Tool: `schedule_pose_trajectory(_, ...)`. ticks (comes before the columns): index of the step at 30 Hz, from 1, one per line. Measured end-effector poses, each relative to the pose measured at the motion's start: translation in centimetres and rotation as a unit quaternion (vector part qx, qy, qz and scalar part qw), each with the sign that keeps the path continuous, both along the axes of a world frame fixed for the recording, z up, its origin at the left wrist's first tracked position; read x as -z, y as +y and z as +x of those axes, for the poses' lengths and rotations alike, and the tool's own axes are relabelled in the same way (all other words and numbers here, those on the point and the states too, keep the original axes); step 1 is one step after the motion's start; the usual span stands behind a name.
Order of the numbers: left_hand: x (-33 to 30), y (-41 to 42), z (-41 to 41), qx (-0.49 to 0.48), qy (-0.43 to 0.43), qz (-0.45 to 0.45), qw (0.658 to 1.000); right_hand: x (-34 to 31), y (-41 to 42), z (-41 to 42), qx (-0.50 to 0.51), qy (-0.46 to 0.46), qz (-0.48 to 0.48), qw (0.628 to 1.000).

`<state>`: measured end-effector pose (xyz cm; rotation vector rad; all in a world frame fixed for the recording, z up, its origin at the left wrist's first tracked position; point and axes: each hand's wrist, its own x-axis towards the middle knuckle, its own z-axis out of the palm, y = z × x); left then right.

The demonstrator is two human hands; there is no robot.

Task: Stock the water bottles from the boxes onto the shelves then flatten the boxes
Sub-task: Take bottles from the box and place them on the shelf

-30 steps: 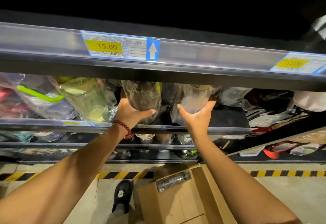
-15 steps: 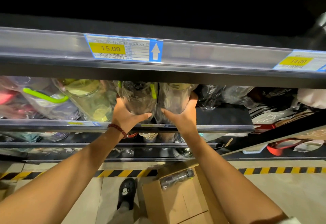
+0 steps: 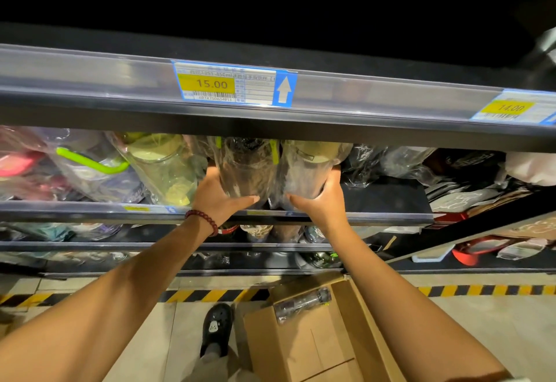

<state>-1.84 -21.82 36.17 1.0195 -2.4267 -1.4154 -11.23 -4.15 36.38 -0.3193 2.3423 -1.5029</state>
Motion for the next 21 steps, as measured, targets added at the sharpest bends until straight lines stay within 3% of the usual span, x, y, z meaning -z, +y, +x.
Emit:
schedule_pose_trajectory(8,0.7,0.1,-0.3,-0.031,0.008,0.015,0.999,1.7,-1.5,1.9,0.057,0.048,-0.079,0.994)
schedule_pose_trajectory(21,0.0,0.7,0.8,-0.007,0.000,0.007,1.000,0.5,-0.8,2.3,0.035,0.038,-0.017,0.999)
